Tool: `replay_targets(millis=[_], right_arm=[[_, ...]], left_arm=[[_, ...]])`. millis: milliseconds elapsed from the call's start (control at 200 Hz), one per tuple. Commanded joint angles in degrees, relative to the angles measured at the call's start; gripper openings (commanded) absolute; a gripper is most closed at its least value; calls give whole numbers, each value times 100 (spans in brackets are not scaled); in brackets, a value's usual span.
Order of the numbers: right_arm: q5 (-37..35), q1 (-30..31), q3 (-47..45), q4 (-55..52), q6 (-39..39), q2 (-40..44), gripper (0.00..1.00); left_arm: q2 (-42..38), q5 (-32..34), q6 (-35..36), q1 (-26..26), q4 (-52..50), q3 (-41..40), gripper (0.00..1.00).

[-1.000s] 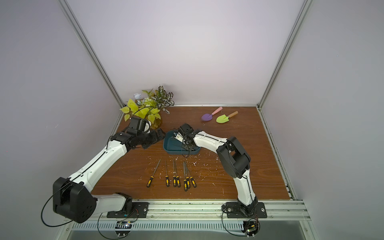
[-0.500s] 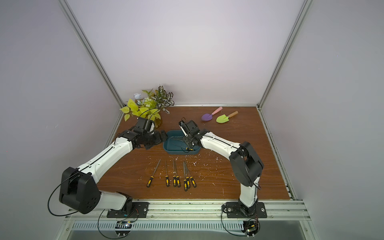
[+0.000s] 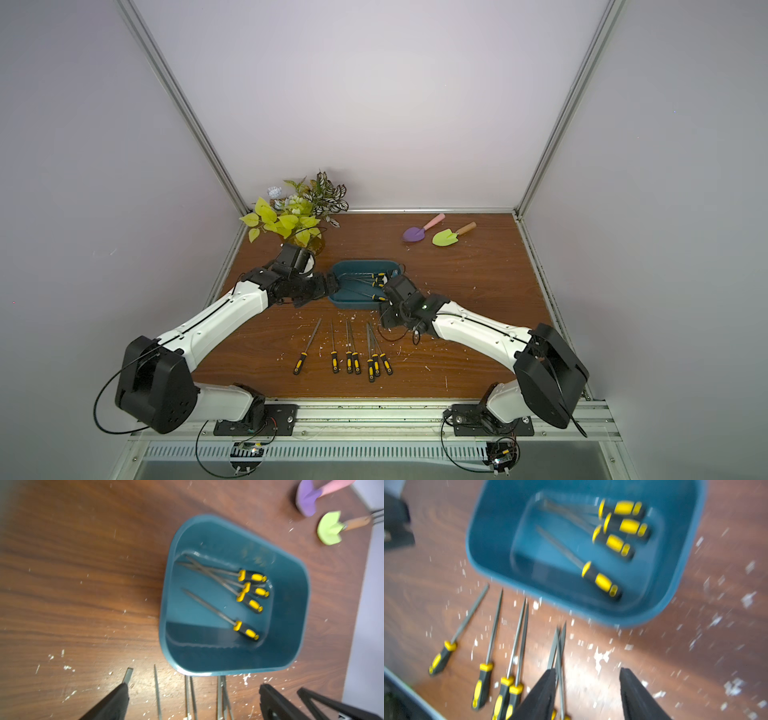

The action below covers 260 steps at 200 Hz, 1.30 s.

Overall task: Put the file tool into the storage box
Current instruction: Pick up the file tool from the center of the board.

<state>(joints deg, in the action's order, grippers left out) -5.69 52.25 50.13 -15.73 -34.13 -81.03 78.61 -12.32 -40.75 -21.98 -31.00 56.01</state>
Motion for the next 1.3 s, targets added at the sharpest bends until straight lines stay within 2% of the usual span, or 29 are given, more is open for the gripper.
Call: replay_targets(millis=[0,165,375,500,706,1091,1296], right_arm=[[-53,357,-413,371,-872,323,55],[-94,999,-806,449,-1270,426,54],[-125,1498,-981,365,-1417,210,55],[-332,1689,-874,-44,-1449,-1,54],[-630,1727,-964,-145,-1545,62,55],[-541,1721,-1113,-72,-1537,-262,52],[-494,1727,-1192,9,-1372,-283,43]], left_arm=[[-195,192,230,-35,-127,-392,100],[-979,28,-354,-45,-20,-862,100],[-1922,236,-249,-35,30,-1457,100],[-2216,125,-522,-35,40,-1716,100],[-2227,-24,-517,-43,40,-1793,100],[-1964,-90,-390,-43,39,-1584,100],[-1981,-78,-478,-43,35,-1563,100]])
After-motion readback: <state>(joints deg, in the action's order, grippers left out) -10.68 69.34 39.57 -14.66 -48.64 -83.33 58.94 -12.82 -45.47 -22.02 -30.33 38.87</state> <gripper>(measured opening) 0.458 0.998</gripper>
